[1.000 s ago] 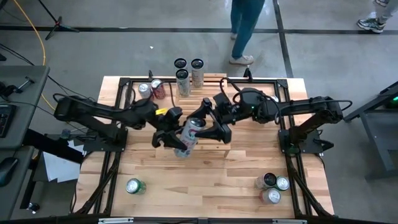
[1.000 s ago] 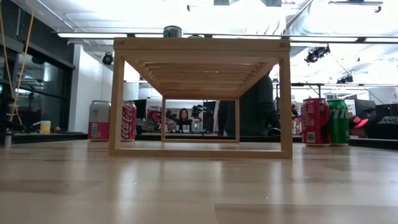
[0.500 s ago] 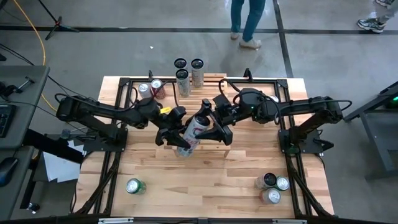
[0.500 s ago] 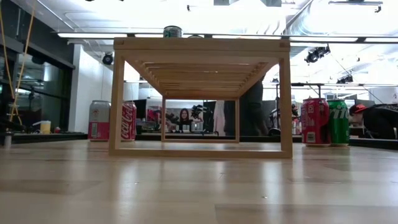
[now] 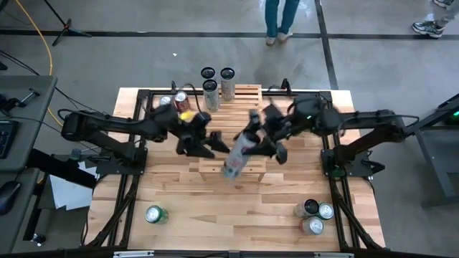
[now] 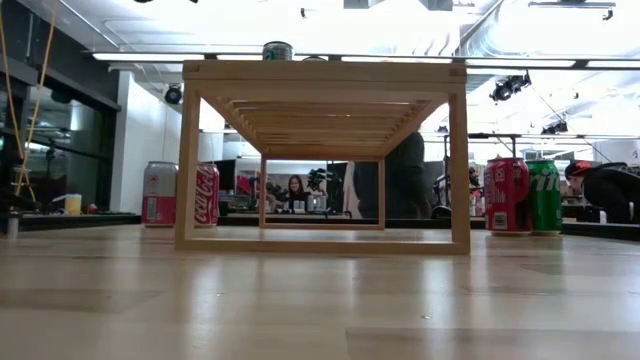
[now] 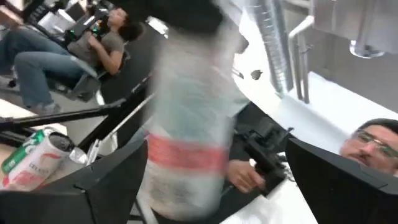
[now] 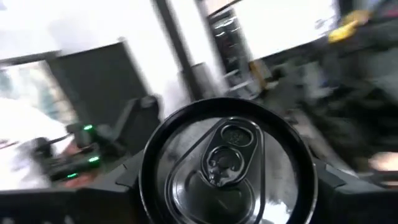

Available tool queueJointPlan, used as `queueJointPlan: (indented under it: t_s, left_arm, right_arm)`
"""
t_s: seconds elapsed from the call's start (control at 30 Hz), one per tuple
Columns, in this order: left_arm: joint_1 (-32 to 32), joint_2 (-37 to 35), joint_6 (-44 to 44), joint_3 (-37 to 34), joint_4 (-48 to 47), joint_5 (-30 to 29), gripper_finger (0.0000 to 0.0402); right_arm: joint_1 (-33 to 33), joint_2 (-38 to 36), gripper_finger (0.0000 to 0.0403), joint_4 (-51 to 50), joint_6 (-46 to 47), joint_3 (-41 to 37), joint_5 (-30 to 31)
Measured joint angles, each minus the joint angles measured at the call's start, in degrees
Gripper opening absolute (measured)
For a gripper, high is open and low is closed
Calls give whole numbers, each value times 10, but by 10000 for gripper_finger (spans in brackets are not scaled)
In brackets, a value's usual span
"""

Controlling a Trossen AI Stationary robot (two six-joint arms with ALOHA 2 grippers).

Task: Place canned beverage on shelf
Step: Put the white pink soda can on the shelf aligned with the other white pink soda can

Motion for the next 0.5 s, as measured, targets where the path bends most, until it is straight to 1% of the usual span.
queueJointPlan:
  t_s: [0.07, 0.13, 0.2, 0.27, 0.33, 0.37, 0.43, 0.5]
  left_arm:
    - [22, -23, 2, 0, -5, 7, 375]
    - [45, -55, 18, 0, -22, 7, 376]
    - [66, -91, 46, 0, -50, -6, 377]
    - [84, -133, 86, 0, -104, -36, 377]
    - [95, -176, 137, 0, -180, -84, 377]
    - [97, -199, 163, 0, -221, -117, 377]
    - [95, -243, 212, 0, -311, -200, 378]
    - [86, -280, 251, 0, -382, -290, 378]
  right_arm:
    - [0, -31, 238, -55, -11, 0, 38]
    - [3, -55, 238, -116, -27, 2, 93]
    - [12, -71, 238, -184, -36, 2, 156]
    - [20, -76, 238, -230, -35, 1, 231]
    - [25, -74, 238, -264, -19, 1, 293]
    - [26, -68, 238, -274, -7, 1, 318]
    - [25, -50, 238, -279, 8, 1, 343]
    - [17, -27, 238, -286, 8, 2, 355]
